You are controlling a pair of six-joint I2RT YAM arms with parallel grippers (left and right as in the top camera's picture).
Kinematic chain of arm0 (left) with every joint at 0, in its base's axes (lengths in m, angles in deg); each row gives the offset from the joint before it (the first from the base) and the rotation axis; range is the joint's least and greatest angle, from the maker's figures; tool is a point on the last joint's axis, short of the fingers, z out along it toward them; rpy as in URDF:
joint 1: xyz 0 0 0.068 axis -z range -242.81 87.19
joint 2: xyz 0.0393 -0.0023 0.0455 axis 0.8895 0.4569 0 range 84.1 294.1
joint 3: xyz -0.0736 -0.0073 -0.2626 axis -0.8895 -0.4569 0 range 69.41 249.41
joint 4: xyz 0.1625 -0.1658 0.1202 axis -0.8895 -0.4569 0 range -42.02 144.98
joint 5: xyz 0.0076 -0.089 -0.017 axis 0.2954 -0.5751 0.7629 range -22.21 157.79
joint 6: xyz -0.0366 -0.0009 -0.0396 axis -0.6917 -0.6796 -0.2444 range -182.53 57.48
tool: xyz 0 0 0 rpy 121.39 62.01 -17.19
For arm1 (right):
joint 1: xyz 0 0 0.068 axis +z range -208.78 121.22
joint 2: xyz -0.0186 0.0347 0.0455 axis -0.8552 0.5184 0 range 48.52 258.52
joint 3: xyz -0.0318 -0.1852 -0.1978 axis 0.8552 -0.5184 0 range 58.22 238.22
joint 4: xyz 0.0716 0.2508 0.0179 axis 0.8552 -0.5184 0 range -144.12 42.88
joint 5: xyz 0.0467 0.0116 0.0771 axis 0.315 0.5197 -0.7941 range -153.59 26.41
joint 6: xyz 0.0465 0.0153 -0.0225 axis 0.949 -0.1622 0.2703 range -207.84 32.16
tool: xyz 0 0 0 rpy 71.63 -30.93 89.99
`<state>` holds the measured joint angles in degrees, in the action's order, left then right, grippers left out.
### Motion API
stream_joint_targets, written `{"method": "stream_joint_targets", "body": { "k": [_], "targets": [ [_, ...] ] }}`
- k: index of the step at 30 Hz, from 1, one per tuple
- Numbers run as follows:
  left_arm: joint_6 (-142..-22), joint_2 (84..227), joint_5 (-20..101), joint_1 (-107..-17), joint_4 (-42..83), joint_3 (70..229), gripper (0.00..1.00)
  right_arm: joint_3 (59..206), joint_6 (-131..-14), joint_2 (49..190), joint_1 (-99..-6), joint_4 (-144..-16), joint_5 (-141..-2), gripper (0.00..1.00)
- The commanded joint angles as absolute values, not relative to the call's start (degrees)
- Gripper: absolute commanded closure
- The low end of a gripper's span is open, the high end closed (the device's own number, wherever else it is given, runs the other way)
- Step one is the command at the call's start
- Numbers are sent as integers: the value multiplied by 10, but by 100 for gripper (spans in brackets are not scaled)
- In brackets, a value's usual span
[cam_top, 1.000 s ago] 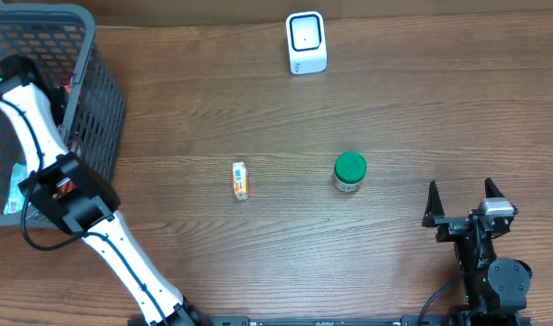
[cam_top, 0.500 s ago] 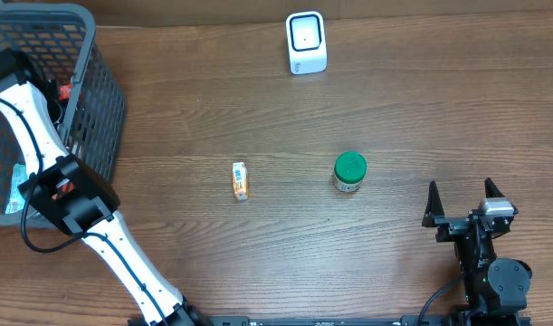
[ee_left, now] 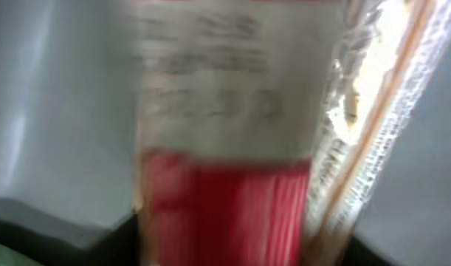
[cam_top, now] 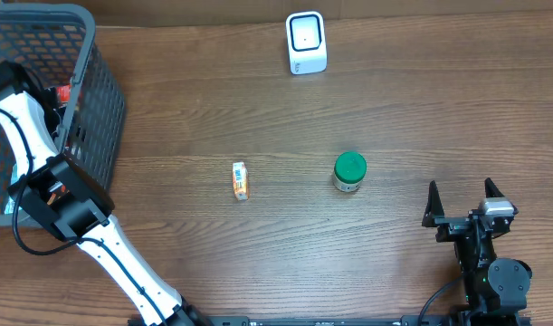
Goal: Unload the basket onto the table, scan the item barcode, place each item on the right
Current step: 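Grasp the long red-and-tan pasta package in the basket with the left gripper, then carry the pasta package toward the scanner with the left gripper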
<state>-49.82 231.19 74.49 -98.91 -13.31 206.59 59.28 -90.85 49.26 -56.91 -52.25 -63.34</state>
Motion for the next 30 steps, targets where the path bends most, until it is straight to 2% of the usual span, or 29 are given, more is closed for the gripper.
{"method": "stream_joint_targets", "body": {
  "k": [1, 4, 13, 16, 25, 30],
  "targets": [
    [-482, 2358, 739, -990, -152, 2037, 59, 587, -909, 487, -572, -519, -633, 0],
    [-482, 2358, 730, -986, -172, 2058, 58, 586, -909, 487, -572, -519, -633, 0],
    [-544, 2342, 721, -974, -273, 2236, 76, 586, -909, 487, -572, -519, -633, 0],
    [-567, 2309, 730, -970, -291, 2284, 80, 587, -909, 487, -572, -519, -633, 0],
    [-639, 2141, 771, -965, -286, 2308, 80, 586, -909, 487, -572, -519, -633, 0],
    [-648, 2037, 704, -965, -277, 2308, 81, 586, -909, 487, -572, -519, -633, 0]
  ]
}}
